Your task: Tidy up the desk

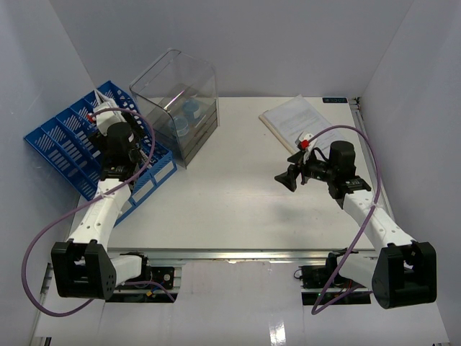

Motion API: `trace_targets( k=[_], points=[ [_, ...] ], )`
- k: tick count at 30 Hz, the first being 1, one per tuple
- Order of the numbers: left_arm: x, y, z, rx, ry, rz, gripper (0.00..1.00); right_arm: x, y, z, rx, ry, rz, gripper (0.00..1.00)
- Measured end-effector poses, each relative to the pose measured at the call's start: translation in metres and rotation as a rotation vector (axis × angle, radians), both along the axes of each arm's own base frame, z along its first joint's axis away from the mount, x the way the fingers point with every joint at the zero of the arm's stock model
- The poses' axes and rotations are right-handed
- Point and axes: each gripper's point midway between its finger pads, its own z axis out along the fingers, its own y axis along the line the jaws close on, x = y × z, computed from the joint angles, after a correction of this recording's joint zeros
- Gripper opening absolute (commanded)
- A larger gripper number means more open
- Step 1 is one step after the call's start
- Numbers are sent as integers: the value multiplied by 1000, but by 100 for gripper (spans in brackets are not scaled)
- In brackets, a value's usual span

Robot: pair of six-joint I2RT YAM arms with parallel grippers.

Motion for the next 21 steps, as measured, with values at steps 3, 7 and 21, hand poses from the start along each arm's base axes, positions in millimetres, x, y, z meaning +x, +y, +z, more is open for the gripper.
trace_targets(
  k=[3, 7, 21],
  points=[
    [2, -11, -3, -18, 18, -67, 98, 3, -5, -5, -31, -5, -20, 93],
    [1, -24, 7, -29, 21, -149, 98, 11, -12, -15, -85, 5, -57, 93],
    [23, -35, -21, 4, 197, -232, 47, 19, -22, -36, -153, 62, -99, 94]
  ],
)
